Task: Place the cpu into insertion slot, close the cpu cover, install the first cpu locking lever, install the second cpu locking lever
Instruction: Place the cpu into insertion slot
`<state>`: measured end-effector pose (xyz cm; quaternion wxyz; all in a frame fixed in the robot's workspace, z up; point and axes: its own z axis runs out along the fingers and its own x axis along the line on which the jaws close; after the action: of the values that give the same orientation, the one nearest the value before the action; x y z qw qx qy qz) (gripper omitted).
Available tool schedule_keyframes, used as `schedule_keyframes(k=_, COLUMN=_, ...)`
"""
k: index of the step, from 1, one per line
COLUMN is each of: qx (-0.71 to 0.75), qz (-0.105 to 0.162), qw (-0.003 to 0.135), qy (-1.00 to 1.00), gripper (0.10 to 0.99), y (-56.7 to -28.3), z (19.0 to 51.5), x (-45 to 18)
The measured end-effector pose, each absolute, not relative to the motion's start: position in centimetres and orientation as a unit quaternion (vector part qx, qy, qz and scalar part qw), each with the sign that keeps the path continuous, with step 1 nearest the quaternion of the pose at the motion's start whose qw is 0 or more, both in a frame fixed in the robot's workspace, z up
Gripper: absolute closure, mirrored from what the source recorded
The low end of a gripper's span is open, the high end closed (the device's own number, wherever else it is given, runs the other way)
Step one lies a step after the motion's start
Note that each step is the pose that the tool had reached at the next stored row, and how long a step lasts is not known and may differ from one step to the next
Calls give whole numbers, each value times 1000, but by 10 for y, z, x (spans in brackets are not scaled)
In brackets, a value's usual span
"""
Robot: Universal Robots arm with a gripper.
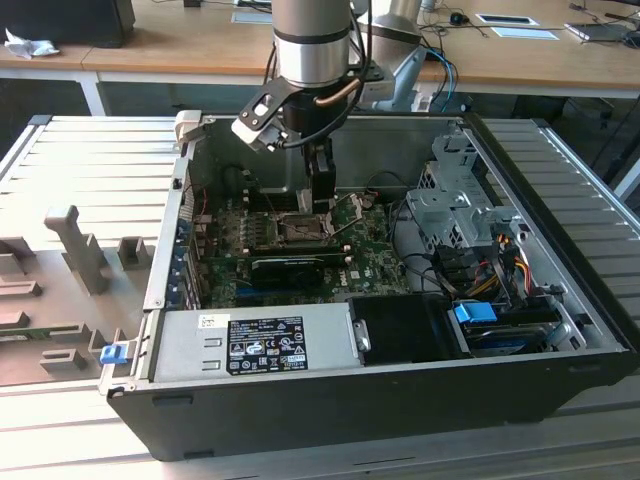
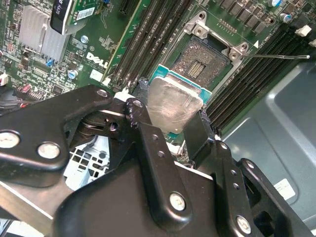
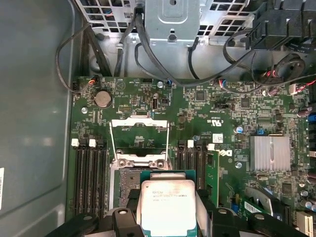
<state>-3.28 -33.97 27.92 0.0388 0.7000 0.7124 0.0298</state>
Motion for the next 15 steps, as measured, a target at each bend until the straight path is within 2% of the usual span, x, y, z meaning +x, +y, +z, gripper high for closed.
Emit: schedule_keyframes(k=15, qx=700, qz=30, qw=39, qy=712, gripper=557, y=-340, z=273, x=-33)
